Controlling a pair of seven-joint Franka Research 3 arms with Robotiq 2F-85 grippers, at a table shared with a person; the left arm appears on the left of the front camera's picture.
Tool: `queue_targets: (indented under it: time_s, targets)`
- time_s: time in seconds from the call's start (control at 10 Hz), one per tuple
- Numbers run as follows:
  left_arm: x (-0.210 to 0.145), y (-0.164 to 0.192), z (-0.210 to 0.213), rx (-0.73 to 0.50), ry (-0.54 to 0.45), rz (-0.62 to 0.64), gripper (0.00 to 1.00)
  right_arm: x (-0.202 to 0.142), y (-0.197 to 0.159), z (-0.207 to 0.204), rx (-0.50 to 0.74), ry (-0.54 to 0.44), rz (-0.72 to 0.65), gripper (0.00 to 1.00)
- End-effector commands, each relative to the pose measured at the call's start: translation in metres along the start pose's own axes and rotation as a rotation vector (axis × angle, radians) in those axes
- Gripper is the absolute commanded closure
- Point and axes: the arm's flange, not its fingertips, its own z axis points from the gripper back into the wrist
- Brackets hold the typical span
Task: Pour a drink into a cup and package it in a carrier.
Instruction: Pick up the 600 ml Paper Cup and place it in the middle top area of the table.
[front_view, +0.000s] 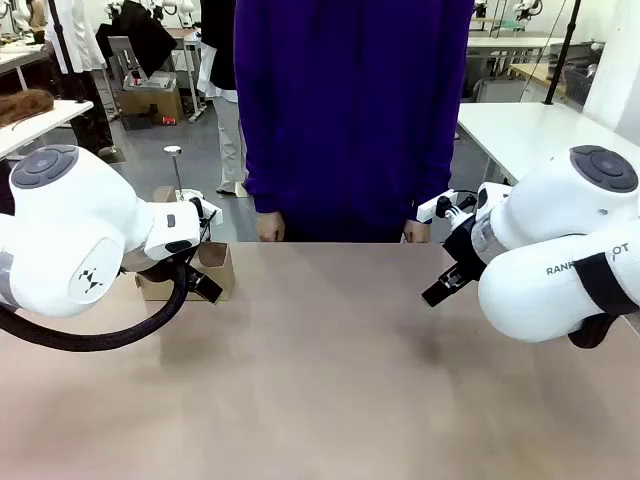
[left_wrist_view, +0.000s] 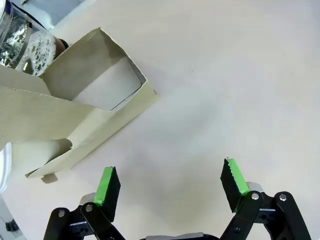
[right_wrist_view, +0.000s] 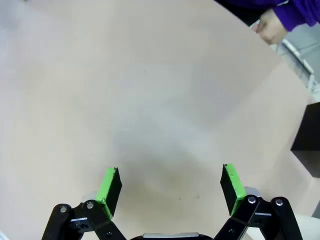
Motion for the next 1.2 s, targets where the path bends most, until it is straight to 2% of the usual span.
queue_targets:
  time_s: [0.0,0.8,1.0,1.1]
  targets:
    - [0.000,0.000,0.000,0.000,0.000,0.000,0.00,0.000,0.000,0.000,0.000,0.000,0.000,0.00]
    - [0.000,0.000,0.000,0.000,0.000,0.000,0.00,0.000,0.000,0.000,0.000,0.000,0.001,0.00]
    - [0.000,0.000,0.000,0.000,0.000,0.000,0.00,0.058,-0.039,0.045,0.014,-0.036,-0.031,0.00]
    - [0.000,0.000,0.000,0.000,0.000,0.000,0.00,0.076,-0.061,0.069,0.035,-0.051,-0.041,0.00]
